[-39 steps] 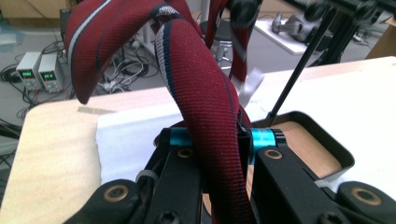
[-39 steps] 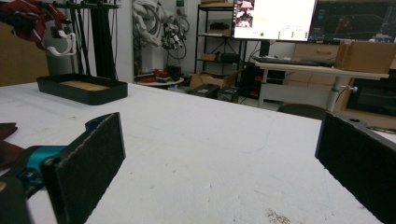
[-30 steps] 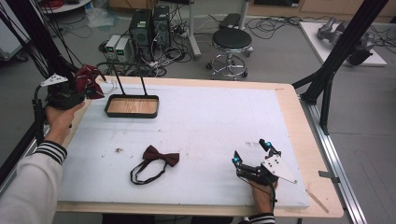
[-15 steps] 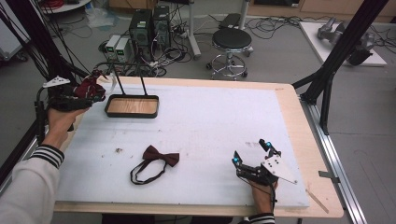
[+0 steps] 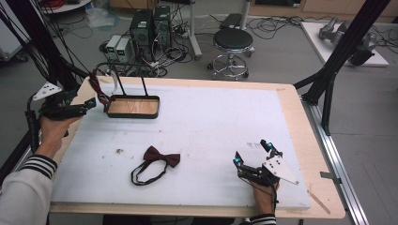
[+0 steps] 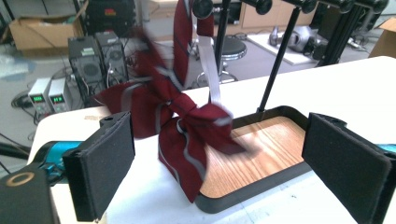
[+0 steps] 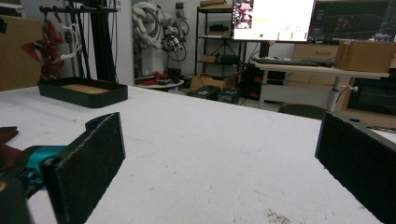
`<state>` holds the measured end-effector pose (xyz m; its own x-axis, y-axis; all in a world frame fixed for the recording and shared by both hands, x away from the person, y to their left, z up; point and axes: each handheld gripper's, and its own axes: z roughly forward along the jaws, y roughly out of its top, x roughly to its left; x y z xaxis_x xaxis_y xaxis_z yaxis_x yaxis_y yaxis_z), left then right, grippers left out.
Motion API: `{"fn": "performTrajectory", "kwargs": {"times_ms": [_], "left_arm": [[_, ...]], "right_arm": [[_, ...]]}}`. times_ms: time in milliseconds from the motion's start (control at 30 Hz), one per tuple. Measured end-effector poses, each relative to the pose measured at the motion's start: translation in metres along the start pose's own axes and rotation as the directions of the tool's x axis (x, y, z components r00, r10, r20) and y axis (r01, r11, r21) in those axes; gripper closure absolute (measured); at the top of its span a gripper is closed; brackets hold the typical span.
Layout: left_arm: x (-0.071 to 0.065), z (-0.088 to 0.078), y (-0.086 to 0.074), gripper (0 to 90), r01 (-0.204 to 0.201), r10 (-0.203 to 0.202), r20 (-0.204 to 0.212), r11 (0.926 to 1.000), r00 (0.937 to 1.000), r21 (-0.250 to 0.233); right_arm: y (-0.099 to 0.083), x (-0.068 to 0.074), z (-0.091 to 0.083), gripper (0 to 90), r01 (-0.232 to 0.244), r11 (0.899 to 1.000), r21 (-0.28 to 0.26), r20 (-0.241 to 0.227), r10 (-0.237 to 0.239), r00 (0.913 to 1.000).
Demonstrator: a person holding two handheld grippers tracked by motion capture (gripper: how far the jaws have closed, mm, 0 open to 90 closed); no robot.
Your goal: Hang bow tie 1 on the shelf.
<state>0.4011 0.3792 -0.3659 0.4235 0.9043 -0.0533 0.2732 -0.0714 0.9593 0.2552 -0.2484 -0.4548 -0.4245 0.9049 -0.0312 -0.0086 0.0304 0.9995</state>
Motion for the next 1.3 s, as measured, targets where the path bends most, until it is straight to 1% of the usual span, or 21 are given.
{"fn": "performTrajectory", "kwargs": {"times_ms": [167,200,233,267,300,400,433,467,533,567,667,700,733,800,867,900,1000,1100,1133,1167,1300], "left_arm": [[-0.005,-0.011,-0.004,10.0,-0.031,0.033,0.043,0.9976,0.9985,-0.061],[-0.005,-0.011,-0.004,10.0,-0.031,0.033,0.043,0.9976,0.9985,-0.061],[-0.01,-0.016,-0.005,10.0,-0.029,0.034,0.06,0.9961,0.9976,-0.083],[-0.01,-0.016,-0.005,10.0,-0.029,0.034,0.06,0.9961,0.9976,-0.083],[-0.016,-0.02,-0.005,10.0,-0.024,0.032,0.083,0.9947,0.9961,-0.1],[-0.022,-0.024,-0.005,10.0,-0.029,0.041,0.098,0.9926,0.9944,-0.118],[-0.03,-0.029,-0.006,10.0,-0.038,0.054,0.117,0.9899,0.9916,-0.136],[-0.03,-0.029,-0.006,10.0,-0.038,0.054,0.117,0.9899,0.9916,-0.136],[-0.04,-0.034,-0.007,10.0,-0.045,0.068,0.13,0.9847,0.9892,-0.168],[-0.048,-0.038,-0.008,10.0,-0.037,0.068,0.156,0.9809,0.9854,-0.191],[-0.055,-0.04,-0.01,10.0,-0.037,0.072,0.172,0.9798,0.9825,-0.197],[-0.066,-0.043,-0.013,10.0,-0.043,0.085,0.19,0.9753,0.9781,-0.217],[-0.066,-0.043,-0.013,10.0,-0.043,0.085,0.19,0.9753,0.9781,-0.217],[-0.075,-0.045,-0.016,10.0,-0.044,0.092,0.198,0.972,0.9759,-0.231],[-0.083,-0.046,-0.019,10.0,-0.061,0.11,0.204,0.9702,0.9727,-0.234],[-0.09,-0.046,-0.021,10.0,-0.085,0.134,0.202,0.9679,0.9701,-0.237],[-0.095,-0.047,-0.023,10.0,-0.083,0.136,0.21,0.9669,0.9682,-0.241],[-0.102,-0.047,-0.027,10.0,-0.074,0.144,0.261,0.9627,0.9547,-0.26],[-0.102,-0.047,-0.027,10.0,-0.074,0.144,0.261,0.9627,0.9547,-0.26],[-0.104,-0.047,-0.028,10.0,-0.064,0.141,0.287,0.9633,0.9473,-0.261],[-0.108,-0.048,-0.029,10.0,-0.072,0.149,0.297,0.9637,0.9431,-0.257]], "right_arm": [[0.0,0.0,0.0,0.6,-0.001,1.0,0.001,0.001,0.001,1.0],[0.0,0.0,0.0,0.6,0.0,1.0,0.001,0.001,0.0,1.0],[0.0,0.0,0.0,0.6,0.004,1.0,-0.001,0.001,-0.004,1.0],[0.0,0.001,0.0,0.6,0.006,1.0,-0.002,0.003,-0.006,1.0],[0.0,0.001,0.0,0.6,0.003,1.0,-0.001,0.005,-0.003,1.0],[0.0,0.0,0.0,0.6,0.004,1.0,-0.002,0.001,-0.004,1.0],[0.0,0.0,0.0,0.6,0.002,1.0,-0.002,0.002,-0.002,1.0],[0.0,0.0,0.0,0.6,0.0,1.0,-0.001,0.002,0.0,1.0],[0.0,0.0,-0.001,0.6,0.0,1.0,-0.002,0.002,0.0,1.0],[0.0,0.0,-0.001,0.6,0.002,1.0,-0.005,0.004,-0.002,1.0],[0.0,0.0,-0.001,0.6,0.003,1.0,-0.004,0.002,-0.003,1.0],[0.0,0.0,-0.001,0.6,0.0,1.0,-0.004,0.003,0.0,1.0],[0.0,0.0,-0.001,0.6,0.0,1.0,-0.004,0.003,0.0,1.0],[-0.001,0.0,-0.001,0.6,-0.004,1.0,-0.013,0.003,0.004,1.0],[-0.001,0.0,-0.002,0.6,-0.01,1.0,-0.018,0.003,0.01,0.9999],[-0.001,-0.001,-0.002,0.6,-0.006,1.0,-0.022,0.004,0.006,1.0],[-0.001,-0.001,-0.002,0.6,0.003,1.0,-0.026,0.001,-0.003,1.0],[-0.001,0.0,-0.003,0.6,-0.001,1.0,-0.024,-0.004,0.001,1.0],[-0.001,0.0,-0.003,0.6,0.001,1.0,-0.023,-0.004,-0.001,1.0],[-0.001,0.0,-0.003,0.6,0.0,1.0,-0.023,-0.005,0.0,1.0],[-0.001,0.0,-0.002,0.6,0.001,1.0,-0.024,-0.003,-0.001,1.0]]}}
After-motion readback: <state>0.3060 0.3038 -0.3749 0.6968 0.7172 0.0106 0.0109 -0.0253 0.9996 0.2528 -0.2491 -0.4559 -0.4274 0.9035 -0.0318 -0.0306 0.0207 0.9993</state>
